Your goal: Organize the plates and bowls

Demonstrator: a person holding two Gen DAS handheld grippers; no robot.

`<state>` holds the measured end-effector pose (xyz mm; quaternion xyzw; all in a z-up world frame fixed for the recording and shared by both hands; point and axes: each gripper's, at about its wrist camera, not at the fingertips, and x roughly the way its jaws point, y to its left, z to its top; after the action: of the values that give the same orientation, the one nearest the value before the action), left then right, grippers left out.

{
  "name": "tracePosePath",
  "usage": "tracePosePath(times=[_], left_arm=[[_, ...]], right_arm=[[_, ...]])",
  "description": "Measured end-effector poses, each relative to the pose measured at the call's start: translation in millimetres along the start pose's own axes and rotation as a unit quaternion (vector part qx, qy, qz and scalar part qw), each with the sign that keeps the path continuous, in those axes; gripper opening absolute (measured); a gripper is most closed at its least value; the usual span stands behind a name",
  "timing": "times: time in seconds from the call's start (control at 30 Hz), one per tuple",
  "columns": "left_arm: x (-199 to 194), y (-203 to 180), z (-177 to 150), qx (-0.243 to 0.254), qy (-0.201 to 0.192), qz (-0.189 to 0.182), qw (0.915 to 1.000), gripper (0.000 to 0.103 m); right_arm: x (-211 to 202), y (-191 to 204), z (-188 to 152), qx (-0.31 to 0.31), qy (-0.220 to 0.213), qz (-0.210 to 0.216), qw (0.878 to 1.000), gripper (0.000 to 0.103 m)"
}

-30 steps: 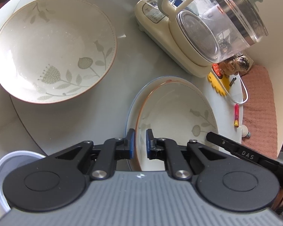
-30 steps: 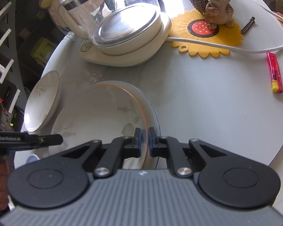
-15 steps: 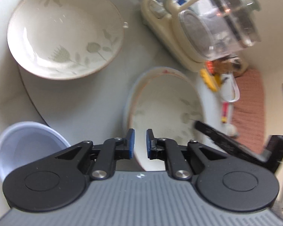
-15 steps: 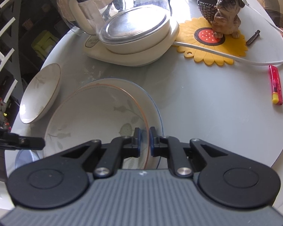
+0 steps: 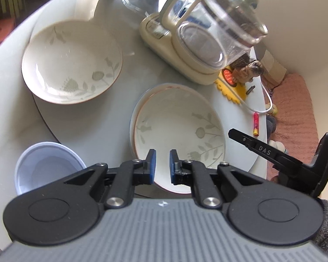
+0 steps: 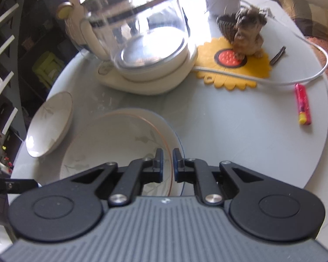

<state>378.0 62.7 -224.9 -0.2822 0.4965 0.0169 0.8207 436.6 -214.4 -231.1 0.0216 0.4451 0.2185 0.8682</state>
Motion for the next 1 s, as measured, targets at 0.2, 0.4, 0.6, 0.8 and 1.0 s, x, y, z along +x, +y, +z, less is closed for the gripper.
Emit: tracePosePath(times=[0.2, 0.4, 0.6, 0.8, 1.0], left_arm=[[-40, -31, 4, 0.041, -0.041, 0.016, 0.9982, 0.013], [-84, -62, 3, 0.073, -0.09, 0.026, 0.993, 0.013], [-116, -87, -10, 0.092, -0.116, 0.028, 0.9886, 0.013], [-145, -109, -34, 0.112, -0.135, 0.046, 0.9835, 0.013], [-168, -118, -59, 0.111, -0.146, 0.051, 0.9818, 0.013]], right_arm=[[-46, 8, 10, -0.002, -0.031, 0.017, 0.999, 0.012], [-98, 19, 18, -0.007, -0.067, 0.037, 0.997, 0.012], [-146, 29, 19, -0.014, -0.095, 0.047, 0.994, 0.012], [-185, 35, 8, -0.01, -0.112, 0.06, 0.992, 0.012], [-214, 41, -9, -0.019, -0.109, 0.071, 0.991, 0.013]])
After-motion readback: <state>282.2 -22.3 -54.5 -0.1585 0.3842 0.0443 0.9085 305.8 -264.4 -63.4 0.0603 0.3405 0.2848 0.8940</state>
